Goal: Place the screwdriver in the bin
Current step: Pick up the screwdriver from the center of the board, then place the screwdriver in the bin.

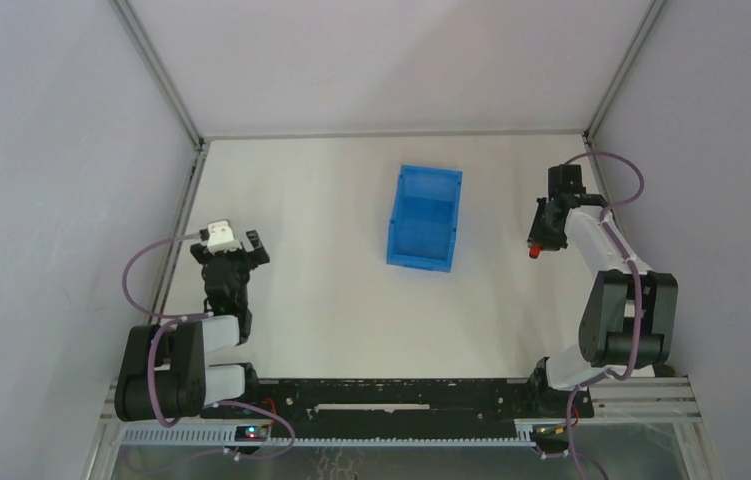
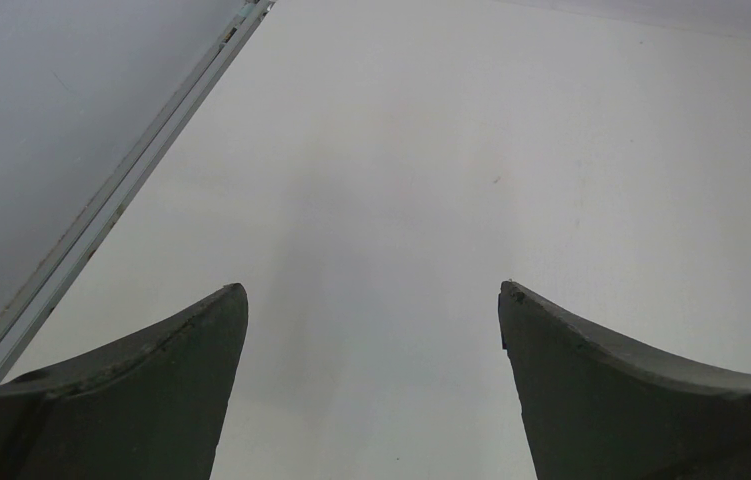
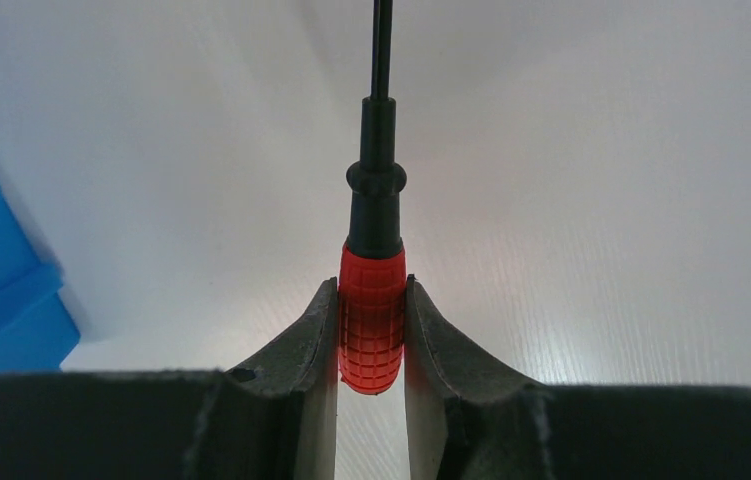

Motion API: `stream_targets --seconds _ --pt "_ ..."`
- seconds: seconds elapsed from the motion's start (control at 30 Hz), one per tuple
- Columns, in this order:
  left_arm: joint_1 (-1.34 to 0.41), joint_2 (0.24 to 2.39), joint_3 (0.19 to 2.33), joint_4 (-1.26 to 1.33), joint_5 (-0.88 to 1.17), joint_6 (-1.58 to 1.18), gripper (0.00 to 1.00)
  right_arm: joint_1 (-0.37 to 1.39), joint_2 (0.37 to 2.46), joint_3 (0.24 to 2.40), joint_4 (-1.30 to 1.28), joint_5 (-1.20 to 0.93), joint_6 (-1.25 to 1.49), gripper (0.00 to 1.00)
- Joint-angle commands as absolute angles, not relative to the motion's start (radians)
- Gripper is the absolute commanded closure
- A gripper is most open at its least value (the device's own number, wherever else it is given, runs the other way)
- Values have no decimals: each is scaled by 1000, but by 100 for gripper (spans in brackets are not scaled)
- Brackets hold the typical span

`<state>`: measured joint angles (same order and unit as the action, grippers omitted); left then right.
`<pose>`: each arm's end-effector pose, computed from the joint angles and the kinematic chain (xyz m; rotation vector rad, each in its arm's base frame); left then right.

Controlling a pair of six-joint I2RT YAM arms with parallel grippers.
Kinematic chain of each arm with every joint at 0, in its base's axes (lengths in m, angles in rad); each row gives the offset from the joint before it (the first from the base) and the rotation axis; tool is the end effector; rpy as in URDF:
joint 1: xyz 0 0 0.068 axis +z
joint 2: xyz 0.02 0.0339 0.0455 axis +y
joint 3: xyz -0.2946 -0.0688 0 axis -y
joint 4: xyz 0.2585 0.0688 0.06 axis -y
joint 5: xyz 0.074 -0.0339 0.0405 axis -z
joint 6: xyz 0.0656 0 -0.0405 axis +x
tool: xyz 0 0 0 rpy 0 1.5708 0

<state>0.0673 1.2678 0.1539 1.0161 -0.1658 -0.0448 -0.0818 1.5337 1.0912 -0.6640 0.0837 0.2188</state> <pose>0.2368 0.0268 0.1756 -0.2185 1.6552 0.1553 0.3292 -0.0325 0.2268 0.4263 2.6380 -0.0684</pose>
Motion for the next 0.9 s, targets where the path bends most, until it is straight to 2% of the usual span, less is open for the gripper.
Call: stream_targets --seconds 0.0,0.27,0.43,0.87 --pt "63 1258 192 1052 -180 -29 0 -64 1458 1141 -720 76 234 91" --pt "62 1257 192 1052 -180 -29 0 -5 1402 1230 -795 108 243 90" --pt "61 1258 192 1052 -179 -29 0 103 1392 1314 -825 123 244 89" --pt "63 1257 192 1052 -181 -29 0 400 1578 1654 -923 207 228 89"
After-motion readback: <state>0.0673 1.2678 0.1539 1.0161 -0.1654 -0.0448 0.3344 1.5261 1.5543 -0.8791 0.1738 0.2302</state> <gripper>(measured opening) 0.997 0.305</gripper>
